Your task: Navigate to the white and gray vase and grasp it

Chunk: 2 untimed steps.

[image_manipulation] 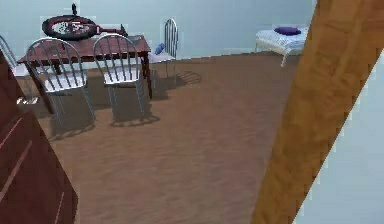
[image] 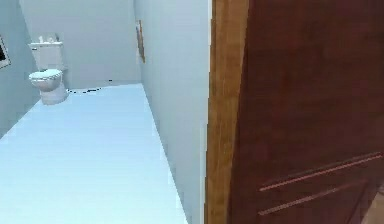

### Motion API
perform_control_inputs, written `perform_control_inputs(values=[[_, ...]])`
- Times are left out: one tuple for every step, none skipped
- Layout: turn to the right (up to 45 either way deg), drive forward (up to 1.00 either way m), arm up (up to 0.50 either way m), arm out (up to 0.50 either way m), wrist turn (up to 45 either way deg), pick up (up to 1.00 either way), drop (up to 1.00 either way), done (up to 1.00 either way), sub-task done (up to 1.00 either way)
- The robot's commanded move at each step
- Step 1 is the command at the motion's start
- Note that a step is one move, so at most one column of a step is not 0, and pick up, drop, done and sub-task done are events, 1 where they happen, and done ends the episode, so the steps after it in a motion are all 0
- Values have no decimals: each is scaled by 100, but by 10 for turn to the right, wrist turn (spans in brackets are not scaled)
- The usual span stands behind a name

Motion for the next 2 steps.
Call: perform_control_inputs(values=[[450, 0, 0, 0, 0, 0, 0, 0, 0], [450, 0, 0, 0, 0, 0, 0, 0, 0]])
